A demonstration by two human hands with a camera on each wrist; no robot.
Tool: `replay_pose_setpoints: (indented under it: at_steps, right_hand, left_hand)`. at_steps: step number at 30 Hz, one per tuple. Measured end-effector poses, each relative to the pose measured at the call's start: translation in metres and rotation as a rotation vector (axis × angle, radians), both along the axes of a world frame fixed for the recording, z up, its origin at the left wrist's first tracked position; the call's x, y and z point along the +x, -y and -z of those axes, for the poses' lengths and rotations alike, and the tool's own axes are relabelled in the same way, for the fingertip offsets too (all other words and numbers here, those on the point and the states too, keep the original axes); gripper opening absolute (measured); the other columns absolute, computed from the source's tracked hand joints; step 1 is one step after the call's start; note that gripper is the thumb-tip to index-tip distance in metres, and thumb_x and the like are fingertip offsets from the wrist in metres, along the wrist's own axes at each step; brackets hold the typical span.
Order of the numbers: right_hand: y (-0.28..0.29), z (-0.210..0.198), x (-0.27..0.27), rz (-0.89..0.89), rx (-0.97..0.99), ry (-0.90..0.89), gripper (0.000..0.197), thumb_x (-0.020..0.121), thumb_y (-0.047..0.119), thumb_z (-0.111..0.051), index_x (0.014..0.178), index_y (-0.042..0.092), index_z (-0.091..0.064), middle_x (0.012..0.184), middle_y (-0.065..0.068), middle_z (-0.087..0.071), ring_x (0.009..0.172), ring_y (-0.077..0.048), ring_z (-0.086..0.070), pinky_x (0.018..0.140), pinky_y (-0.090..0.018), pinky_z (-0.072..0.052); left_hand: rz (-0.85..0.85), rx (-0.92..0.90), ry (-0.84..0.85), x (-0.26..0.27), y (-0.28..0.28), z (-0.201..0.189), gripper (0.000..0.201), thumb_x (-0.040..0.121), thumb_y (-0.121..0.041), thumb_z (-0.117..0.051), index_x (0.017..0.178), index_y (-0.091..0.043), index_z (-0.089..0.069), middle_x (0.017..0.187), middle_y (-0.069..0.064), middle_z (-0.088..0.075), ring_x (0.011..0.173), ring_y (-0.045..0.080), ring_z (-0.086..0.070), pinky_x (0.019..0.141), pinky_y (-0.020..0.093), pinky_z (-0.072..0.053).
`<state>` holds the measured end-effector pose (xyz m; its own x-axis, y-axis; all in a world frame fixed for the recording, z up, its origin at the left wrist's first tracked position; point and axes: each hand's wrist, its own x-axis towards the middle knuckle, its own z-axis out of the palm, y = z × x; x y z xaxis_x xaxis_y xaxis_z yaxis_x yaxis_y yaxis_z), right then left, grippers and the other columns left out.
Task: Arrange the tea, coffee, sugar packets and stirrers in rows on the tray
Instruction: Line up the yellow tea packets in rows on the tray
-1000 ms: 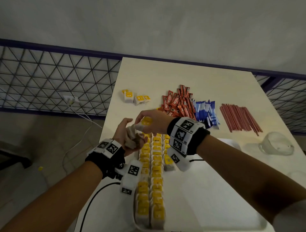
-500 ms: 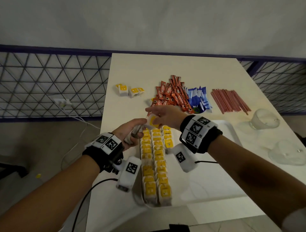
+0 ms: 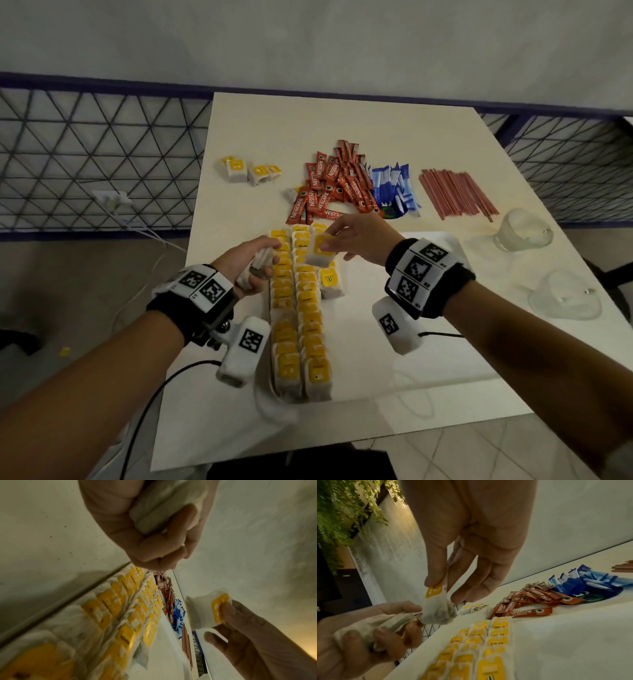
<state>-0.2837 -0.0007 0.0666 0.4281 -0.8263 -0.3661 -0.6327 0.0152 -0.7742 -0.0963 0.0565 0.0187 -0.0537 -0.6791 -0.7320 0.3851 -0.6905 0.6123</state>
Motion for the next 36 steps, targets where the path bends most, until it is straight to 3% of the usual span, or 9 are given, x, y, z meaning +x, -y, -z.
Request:
replay_pose_setpoints:
  at_steps: [4,9,13,16,18,20,26,31,36]
  right_hand:
    - [-0.004,0.012,-0.015,-0.106,-0.009,-0.148,0.02,0.082,0.027,-0.069,0.069,0.022,-0.055,0.083,-0.007,-0.063,0.071,-0.018,-0.057,0.069,-0.031,-0.051]
    - [-0.015,0.033,-0.03,-0.235,0.035,-0.287,0.02,0.083,0.029,-0.067,0.068,0.022,-0.055,0.073,-0.001,-0.058,0.056,-0.007,-0.046,0.058,-0.02,-0.042]
    - [-0.025,0.053,-0.034,-0.307,0.116,-0.339,0.023,0.085,0.03,-0.064,0.067,0.024,-0.052,0.063,0.005,-0.054,0.055,-0.01,-0.047,0.056,-0.019,-0.042]
    - [-0.027,0.063,-0.031,-0.323,0.079,-0.339,0.014,0.087,0.03,-0.062,0.082,0.016,-0.062,0.067,0.005,-0.053,0.063,-0.013,-0.049,0.057,-0.021,-0.04]
    - [-0.025,0.065,-0.028,-0.287,0.021,-0.315,0.023,0.088,0.027,-0.061,0.101,0.009,-0.066,0.081,0.002,-0.055,0.08,-0.014,-0.049,0.066,-0.025,-0.039]
    - [-0.021,0.066,-0.025,-0.233,-0.014,-0.292,0.027,0.088,0.026,-0.061,0.106,0.006,-0.065,0.09,-0.002,-0.054,0.086,-0.015,-0.048,0.072,-0.024,-0.037]
    - [-0.009,0.062,-0.019,-0.192,-0.003,-0.294,0.03,0.085,0.029,-0.065,0.105,0.006,-0.064,0.088,-0.004,-0.054,0.083,-0.016,-0.049,0.052,-0.015,-0.034]
    - [-0.008,0.07,-0.019,-0.154,0.001,-0.341,0.024,0.084,0.029,-0.066,0.1,0.013,-0.06,0.094,-0.005,-0.056,0.085,-0.022,-0.053,0.066,-0.026,-0.039]
    - [-0.013,0.074,-0.023,-0.031,0.079,-0.286,0.03,0.083,0.029,-0.067,0.096,0.016,-0.043,0.095,-0.008,-0.054,0.08,-0.025,-0.054,0.067,-0.034,-0.049]
  left_hand:
    - [-0.017,0.025,0.066,-0.009,-0.007,0.001,0.019,0.088,-0.034,-0.056,0.076,-0.02,-0.051,0.065,-0.003,-0.044,0.042,0.004,-0.033,0.033,0.008,-0.018]
    - [-0.078,0.021,0.09,-0.021,-0.017,-0.001,0.017,0.086,-0.032,-0.058,0.076,-0.02,-0.053,0.064,-0.003,-0.046,0.044,0.005,-0.036,0.032,0.008,-0.02]
    - [-0.105,0.05,0.108,-0.027,-0.028,0.002,0.018,0.083,-0.035,-0.061,0.073,-0.022,-0.054,0.063,-0.004,-0.048,0.047,0.006,-0.035,0.034,0.009,-0.019]
    - [-0.141,0.054,0.096,-0.032,-0.035,0.003,0.018,0.085,-0.033,-0.058,0.073,-0.022,-0.052,0.062,-0.005,-0.049,0.04,0.004,-0.04,0.031,0.009,-0.023]
    - [-0.139,0.068,0.098,-0.036,-0.039,0.003,0.017,0.084,-0.033,-0.059,0.072,-0.023,-0.052,0.064,-0.005,-0.049,0.041,0.004,-0.04,0.031,0.009,-0.023]
    - [-0.145,0.079,0.104,-0.038,-0.042,0.003,0.018,0.085,-0.034,-0.059,0.073,-0.023,-0.052,0.064,-0.005,-0.049,0.04,0.004,-0.04,0.031,0.009,-0.023]
    - [-0.16,0.092,0.107,-0.04,-0.049,0.003,0.017,0.086,-0.033,-0.059,0.074,-0.023,-0.052,0.064,-0.005,-0.051,0.038,0.003,-0.041,0.031,0.009,-0.024]
    - [-0.124,0.123,0.138,-0.036,-0.048,0.004,0.018,0.083,-0.034,-0.06,0.072,-0.023,-0.053,0.067,-0.005,-0.049,0.046,0.005,-0.038,0.032,0.009,-0.023]
    - [-0.082,0.151,0.152,-0.033,-0.045,0.006,0.018,0.079,-0.036,-0.063,0.071,-0.023,-0.055,0.067,-0.005,-0.049,0.05,0.006,-0.036,0.034,0.009,-0.021]
